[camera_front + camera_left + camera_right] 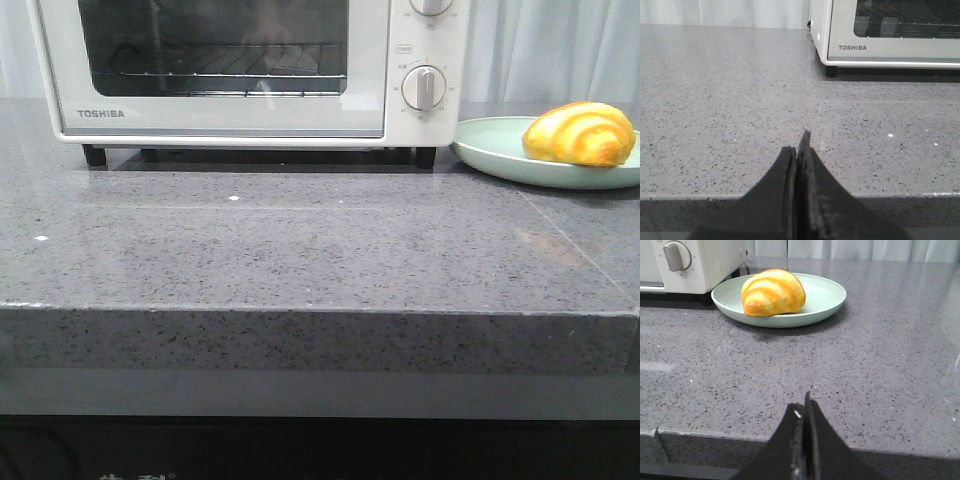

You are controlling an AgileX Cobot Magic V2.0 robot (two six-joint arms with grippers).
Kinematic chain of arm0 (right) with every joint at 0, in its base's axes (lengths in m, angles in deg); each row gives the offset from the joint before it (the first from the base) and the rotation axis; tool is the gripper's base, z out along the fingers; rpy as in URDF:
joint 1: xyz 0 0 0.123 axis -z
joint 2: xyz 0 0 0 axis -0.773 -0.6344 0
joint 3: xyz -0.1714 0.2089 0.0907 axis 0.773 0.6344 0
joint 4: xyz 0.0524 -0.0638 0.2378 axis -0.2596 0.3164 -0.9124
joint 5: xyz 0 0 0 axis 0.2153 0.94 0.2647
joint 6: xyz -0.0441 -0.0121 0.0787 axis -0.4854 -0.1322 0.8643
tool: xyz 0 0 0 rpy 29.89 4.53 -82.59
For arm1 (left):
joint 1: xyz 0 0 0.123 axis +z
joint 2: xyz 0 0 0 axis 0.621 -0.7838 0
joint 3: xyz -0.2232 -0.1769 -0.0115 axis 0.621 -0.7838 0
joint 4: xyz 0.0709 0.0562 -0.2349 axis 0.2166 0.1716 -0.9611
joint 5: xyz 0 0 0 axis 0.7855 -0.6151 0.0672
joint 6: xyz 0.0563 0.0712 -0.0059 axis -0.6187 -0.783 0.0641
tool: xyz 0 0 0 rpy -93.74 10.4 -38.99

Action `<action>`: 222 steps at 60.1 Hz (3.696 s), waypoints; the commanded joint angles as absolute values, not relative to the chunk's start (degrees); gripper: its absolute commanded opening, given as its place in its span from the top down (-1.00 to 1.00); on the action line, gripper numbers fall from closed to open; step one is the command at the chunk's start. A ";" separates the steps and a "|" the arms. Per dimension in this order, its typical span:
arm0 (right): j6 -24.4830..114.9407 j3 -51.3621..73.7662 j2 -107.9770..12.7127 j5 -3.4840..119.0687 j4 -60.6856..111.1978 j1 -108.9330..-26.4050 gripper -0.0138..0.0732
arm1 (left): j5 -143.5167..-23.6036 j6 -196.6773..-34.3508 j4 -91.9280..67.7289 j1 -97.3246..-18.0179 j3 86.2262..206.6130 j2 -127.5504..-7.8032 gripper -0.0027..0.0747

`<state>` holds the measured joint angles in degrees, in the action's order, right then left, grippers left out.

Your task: Put bread in oven

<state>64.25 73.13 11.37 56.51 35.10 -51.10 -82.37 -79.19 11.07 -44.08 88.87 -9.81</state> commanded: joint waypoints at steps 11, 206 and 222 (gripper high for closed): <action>64.25 72.79 12.60 52.13 35.66 -50.81 0.84 | -77.57 -78.66 10.59 -43.92 88.38 -8.86 0.98; 64.97 43.20 -6.17 68.05 27.70 -50.81 0.83 | -86.04 -79.19 10.81 -65.38 162.89 -92.00 0.98; 64.97 43.20 -6.17 68.05 27.70 -50.81 0.83 | -98.04 -79.19 10.60 -69.94 161.96 -89.45 0.98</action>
